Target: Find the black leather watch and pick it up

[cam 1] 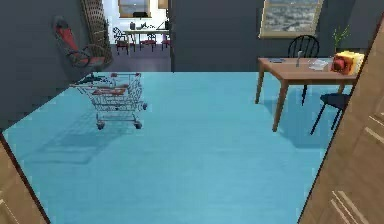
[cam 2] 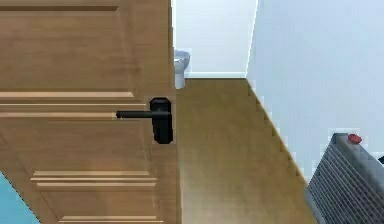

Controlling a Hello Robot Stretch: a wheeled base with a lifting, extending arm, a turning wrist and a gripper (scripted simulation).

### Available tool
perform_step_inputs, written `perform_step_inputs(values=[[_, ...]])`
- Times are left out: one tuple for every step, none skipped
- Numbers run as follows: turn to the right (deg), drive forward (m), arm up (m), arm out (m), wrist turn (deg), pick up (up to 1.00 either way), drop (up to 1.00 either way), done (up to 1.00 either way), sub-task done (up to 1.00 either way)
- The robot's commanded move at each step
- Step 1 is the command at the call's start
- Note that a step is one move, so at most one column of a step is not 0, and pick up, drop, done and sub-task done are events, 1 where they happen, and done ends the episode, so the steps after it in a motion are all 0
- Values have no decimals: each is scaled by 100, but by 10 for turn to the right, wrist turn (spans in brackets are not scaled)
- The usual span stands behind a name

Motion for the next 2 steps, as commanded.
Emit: perform_step_inputs(values=[[0, 100, 0, 0, 0, 0, 0, 0, 0], [30, 0, 0, 0, 0, 0, 0, 0, 0]])
